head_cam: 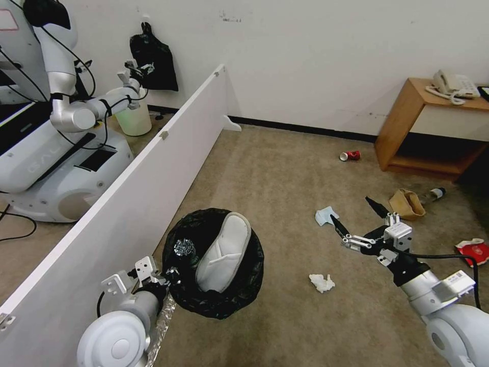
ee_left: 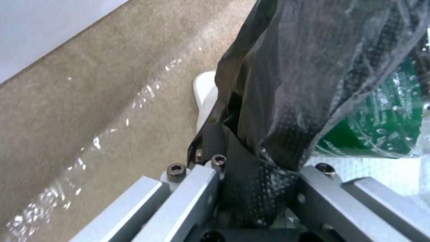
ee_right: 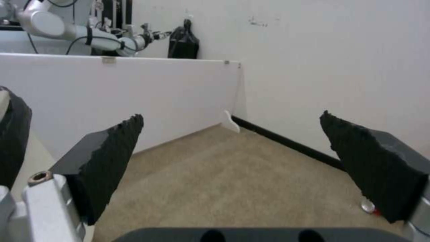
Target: Pick up the trash bin, then pick up the garbage from the floor and place it into the trash bin.
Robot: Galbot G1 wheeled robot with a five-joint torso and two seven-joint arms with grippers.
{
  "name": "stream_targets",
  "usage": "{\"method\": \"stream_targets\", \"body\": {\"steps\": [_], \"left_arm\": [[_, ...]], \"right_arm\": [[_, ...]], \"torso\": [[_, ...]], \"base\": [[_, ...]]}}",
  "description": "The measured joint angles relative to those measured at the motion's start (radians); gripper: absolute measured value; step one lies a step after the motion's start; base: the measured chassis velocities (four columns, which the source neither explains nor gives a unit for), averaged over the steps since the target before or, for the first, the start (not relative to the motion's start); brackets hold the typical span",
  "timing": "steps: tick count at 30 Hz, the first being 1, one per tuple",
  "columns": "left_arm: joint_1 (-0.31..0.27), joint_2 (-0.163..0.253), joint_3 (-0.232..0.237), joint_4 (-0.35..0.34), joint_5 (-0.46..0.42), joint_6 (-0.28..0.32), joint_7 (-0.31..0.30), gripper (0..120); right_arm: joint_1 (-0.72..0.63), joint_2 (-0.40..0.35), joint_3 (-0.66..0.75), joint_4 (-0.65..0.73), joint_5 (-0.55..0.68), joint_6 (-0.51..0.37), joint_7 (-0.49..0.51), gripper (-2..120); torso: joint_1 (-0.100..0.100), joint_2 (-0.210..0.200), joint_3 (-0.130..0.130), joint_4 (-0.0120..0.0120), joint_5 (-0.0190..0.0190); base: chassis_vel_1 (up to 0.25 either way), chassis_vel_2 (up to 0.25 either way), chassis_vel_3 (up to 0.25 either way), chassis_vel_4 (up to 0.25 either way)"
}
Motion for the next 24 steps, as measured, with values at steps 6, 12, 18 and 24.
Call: {"method": "stream_targets", "body": {"steps": [6,12,18,24], "left_arm": [[0.0,0.0,-0.001,-0.002,0.001,0.0,0.0,0],[0.003,0.0,-0.003,-0.003,0.002,0.0,0.0,0],[0.005,-0.002,-0.003,-0.005,0.004,0.0,0.0,0],[0.008,0.0,-0.004,-0.008,0.005,0.0,0.0,0]], "right_arm": [[0.0,0.002,0.0,0.0,0.0,0.002,-0.001,100],[-0.005,0.006,-0.001,0.0,-0.002,0.003,-0.004,100],[-0.004,0.007,-0.003,0.0,-0.003,0.009,-0.005,100],[-0.007,0.011,-0.014,-0.003,-0.001,0.032,-0.003,100]], "torso": [[0.0,0.0,0.0,-0.0001,0.0],[0.0,0.0,0.0,0.0,0.0002],[0.0,0.0,0.0,-0.0001,0.0],[0.0,0.0,0.0,0.0,0.0]], "base": [[-0.141,0.128,0.124,-0.14],[-0.142,0.142,0.149,-0.14],[-0.091,0.096,0.084,-0.082],[-0.023,0.018,0.012,-0.016]]}}
